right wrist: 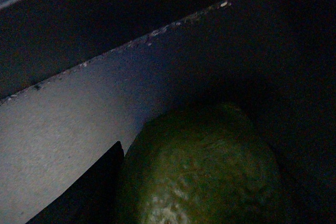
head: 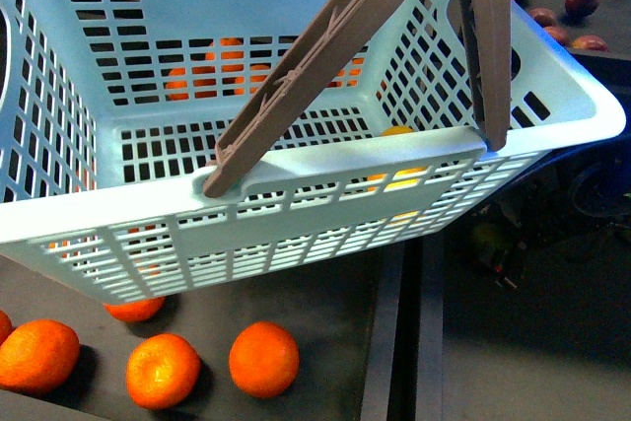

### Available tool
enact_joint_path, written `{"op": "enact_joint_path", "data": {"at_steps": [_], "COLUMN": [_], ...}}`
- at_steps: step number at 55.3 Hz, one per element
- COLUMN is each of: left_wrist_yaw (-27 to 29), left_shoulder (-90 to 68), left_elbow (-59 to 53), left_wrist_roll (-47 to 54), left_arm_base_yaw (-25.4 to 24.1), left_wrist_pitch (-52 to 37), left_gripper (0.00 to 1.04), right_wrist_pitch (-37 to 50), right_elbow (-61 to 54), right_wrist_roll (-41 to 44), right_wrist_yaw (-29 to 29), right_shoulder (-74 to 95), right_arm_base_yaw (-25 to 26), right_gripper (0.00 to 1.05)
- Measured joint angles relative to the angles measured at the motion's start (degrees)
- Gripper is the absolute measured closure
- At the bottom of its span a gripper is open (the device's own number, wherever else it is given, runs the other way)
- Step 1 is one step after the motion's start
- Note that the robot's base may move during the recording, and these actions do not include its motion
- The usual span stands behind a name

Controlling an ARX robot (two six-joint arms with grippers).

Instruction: Pick mango and avocado into basket

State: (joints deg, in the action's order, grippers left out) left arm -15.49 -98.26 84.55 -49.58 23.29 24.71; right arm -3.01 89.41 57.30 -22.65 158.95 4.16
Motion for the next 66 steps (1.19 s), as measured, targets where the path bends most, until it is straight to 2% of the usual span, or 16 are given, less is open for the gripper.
{"op": "enact_joint_path", "data": {"at_steps": [11,20,34,54,60,66], "left_wrist_yaw": [-0.15,-0.17,-0.15,-0.17,-0.17,-0.15], "left_shoulder": [0.0,0.0,0.0,0.0,0.0,0.0], "left_elbow": [0.0,0.0,0.0,0.0,0.0,0.0], "left_wrist_roll": [0.0,-0.02,0.0,0.0,0.0,0.0], "left_arm_base_yaw": [0.02,0.02,0.02,0.02,0.02,0.02], "left_wrist_pitch": [0.0,0.0,0.0,0.0,0.0,0.0], "left_gripper": [0.97,0.97,0.97,0.97,0.97,0.97], "right_wrist_pitch": [4.39,11.21,23.87,23.89,26.12,30.95], "right_elbow": [-7.19,-15.52,-36.46,-57.72,-61.81,-65.85], "right_wrist_roll": [-2.73,-5.99,-10.47,-15.19,-20.65,-30.25], "right_wrist_yaw": [-1.66,-3.8,-10.08,-21.24,-23.91,-24.46], "right_shoulder": [-4.85,-12.96,-31.52,-58.77,-67.43,-75.54], "right_arm_base_yaw": [2.34,5.62,13.03,25.55,28.04,27.21], "right_gripper": [0.37,0.37,0.37,0.37,0.37,0.37]}}
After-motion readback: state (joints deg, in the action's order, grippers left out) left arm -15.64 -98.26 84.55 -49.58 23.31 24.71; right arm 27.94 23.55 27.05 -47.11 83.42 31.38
